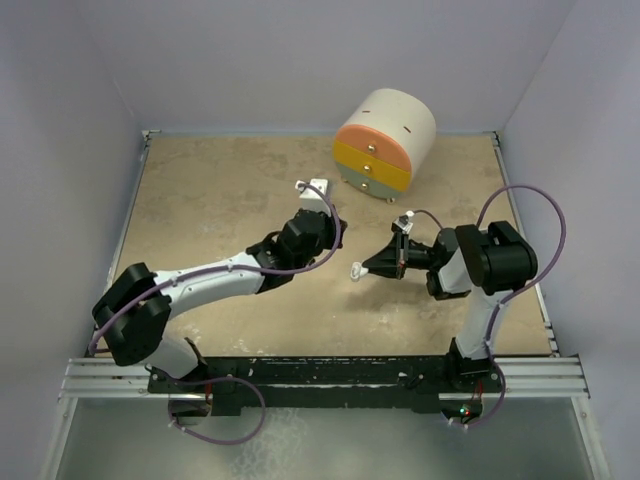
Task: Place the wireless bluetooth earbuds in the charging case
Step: Place the earbud in the charging case.
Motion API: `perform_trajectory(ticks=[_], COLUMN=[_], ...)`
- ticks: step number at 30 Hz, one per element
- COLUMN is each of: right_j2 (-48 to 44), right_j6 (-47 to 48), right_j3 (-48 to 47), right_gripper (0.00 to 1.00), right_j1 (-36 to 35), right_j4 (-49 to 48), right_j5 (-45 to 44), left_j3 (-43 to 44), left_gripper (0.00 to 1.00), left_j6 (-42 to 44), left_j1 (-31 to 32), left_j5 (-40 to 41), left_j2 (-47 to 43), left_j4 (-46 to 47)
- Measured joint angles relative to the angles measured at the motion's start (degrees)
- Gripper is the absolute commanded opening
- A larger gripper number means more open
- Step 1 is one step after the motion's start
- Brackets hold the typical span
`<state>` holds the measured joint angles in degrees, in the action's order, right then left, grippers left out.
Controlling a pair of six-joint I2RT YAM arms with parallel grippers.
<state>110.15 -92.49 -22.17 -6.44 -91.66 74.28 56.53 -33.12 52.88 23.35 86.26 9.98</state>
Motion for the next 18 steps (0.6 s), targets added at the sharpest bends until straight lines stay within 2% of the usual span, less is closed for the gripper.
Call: perform_trajectory(ticks=[3,10,18], right_j2=[1.6,4.3,5.0], right_j6=[-0.3,-0.5,-0.6], right_j3=[-2.2,-5.5,-7.3], right_gripper=[0.0,0.0,0.0], right_j1=[-0.9,-3.9,-5.1], right_j4=[0.0,0.0,0.0], right_j5=[-0.2,-0.3,-0.3], left_j3=[-5.3,-24.4,-29.5], left_gripper=[0.0,0.0,0.0], left_j6=[0.1,0.9,2.9], left_j1=[0.0,0.0,0.0], left_j5=[-2.0,-4.1,-4.7], left_j2=[-0.1,-1.0,-1.1], left_j4=[9.2,36.7,57.6])
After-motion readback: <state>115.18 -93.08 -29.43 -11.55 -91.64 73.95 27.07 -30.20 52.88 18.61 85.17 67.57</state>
